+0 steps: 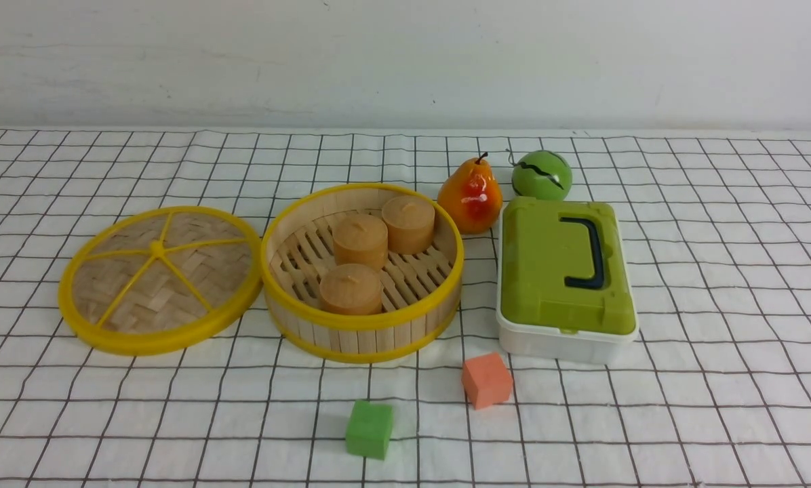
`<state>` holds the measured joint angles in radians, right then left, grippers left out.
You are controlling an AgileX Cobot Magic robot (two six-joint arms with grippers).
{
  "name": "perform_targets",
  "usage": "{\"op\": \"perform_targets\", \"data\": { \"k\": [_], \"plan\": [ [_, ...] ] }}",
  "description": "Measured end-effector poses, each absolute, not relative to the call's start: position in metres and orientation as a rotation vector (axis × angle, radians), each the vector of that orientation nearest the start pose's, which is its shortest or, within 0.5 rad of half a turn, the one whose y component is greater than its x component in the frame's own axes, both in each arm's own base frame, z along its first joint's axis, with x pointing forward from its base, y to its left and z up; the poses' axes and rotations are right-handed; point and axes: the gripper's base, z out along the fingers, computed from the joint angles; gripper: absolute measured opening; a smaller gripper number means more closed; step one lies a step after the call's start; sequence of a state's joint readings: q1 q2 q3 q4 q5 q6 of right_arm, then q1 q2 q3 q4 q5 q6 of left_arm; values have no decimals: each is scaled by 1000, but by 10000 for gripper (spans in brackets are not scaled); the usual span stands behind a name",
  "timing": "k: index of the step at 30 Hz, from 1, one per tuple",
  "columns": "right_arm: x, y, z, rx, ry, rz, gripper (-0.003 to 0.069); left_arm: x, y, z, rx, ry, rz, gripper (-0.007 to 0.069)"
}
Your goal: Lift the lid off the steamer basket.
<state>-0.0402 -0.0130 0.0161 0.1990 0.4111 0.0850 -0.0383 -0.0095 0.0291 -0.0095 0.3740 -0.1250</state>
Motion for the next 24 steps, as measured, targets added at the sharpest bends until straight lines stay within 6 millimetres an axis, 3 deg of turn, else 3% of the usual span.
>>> {"op": "perform_targets", "data": {
  "k": [24],
  "plan": [
    [51, 5, 172, 237, 1881, 230, 240, 53, -2, 170, -87, 1877, -122, 19]
  ]
}}
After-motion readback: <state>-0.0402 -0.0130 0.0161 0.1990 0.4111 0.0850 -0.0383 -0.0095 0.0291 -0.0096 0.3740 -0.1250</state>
